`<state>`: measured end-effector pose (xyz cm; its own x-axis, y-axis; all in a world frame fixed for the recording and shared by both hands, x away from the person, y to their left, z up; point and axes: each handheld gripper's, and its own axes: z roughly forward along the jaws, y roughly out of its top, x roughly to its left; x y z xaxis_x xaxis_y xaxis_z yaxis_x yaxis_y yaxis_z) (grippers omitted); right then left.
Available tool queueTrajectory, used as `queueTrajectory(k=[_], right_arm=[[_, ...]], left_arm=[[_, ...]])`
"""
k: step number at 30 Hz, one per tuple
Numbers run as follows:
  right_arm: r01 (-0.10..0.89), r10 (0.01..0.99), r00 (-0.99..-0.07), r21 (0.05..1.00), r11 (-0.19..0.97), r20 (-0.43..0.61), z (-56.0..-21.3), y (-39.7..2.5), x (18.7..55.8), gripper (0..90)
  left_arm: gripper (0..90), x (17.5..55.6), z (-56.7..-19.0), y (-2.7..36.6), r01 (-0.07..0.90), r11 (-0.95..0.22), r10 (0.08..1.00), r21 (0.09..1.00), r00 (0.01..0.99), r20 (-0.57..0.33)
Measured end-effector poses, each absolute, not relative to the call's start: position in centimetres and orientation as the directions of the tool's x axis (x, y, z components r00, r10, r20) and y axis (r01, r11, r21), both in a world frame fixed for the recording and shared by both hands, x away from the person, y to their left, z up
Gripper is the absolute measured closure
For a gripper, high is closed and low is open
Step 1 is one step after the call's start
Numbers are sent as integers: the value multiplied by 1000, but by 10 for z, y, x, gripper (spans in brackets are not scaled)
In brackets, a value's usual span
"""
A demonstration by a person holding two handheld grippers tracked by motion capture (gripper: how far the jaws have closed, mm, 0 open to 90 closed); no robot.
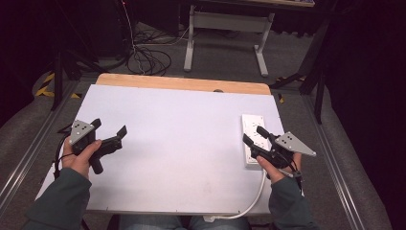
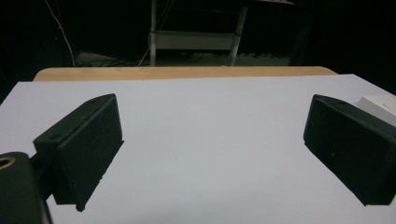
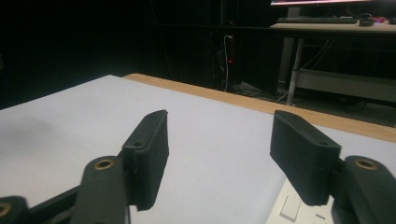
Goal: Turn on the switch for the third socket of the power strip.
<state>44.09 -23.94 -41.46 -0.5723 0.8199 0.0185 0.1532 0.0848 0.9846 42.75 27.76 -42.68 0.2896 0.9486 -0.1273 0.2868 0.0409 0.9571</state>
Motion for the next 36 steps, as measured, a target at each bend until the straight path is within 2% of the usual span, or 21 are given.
queueTrajectory(k=[6, 22, 36], right_arm=[[146, 819, -574, 986, 77, 20, -415, -239, 441, 316], [175, 801, -598, 980, 94, 30, -419, -233, 445, 92], [164, 795, -606, 980, 110, 12, -420, -233, 445, 40]], left_arm=[[52, 428, -427, 278, 286, 41, 949, 957, 290, -127], [51, 428, -427, 277, 287, 39, 948, 957, 291, -126], [52, 428, -427, 278, 288, 38, 949, 957, 291, -125]])
